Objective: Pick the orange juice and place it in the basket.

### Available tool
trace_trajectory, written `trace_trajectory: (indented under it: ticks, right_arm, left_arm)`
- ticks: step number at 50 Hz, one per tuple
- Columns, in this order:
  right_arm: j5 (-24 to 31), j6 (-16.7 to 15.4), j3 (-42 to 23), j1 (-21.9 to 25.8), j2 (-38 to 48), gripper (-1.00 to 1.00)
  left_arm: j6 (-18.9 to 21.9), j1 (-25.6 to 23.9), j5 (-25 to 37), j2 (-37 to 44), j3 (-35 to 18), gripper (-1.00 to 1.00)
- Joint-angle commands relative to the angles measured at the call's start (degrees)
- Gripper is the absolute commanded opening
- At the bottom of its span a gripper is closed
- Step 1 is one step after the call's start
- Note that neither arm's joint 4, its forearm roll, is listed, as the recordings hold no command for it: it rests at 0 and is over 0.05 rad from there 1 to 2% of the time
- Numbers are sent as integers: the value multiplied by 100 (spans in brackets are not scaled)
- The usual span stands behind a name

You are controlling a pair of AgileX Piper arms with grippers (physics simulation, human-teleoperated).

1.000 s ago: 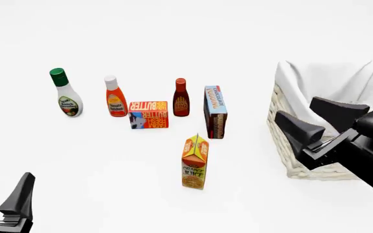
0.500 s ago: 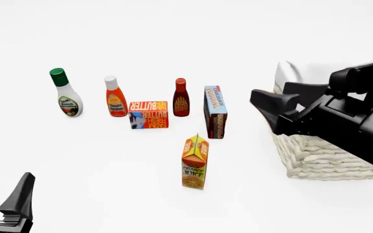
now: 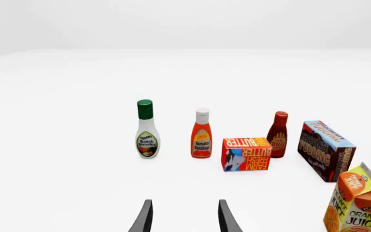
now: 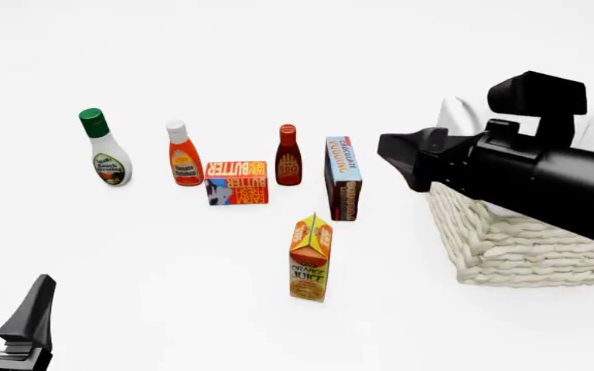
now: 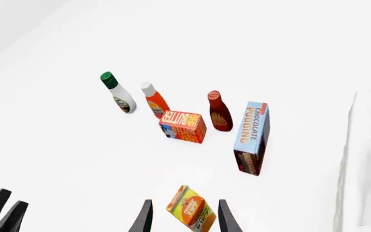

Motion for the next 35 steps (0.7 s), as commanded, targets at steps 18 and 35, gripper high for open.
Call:
trace_trajectory:
  ticks: [18, 35]
  right_arm:
    - [481, 1131, -284, -254, 717, 100]
    - [-39, 2288, 86, -102, 944, 100]
  left_arm:
    - [0, 0, 0, 0, 0, 100]
    - [0, 0, 0, 0, 0, 100]
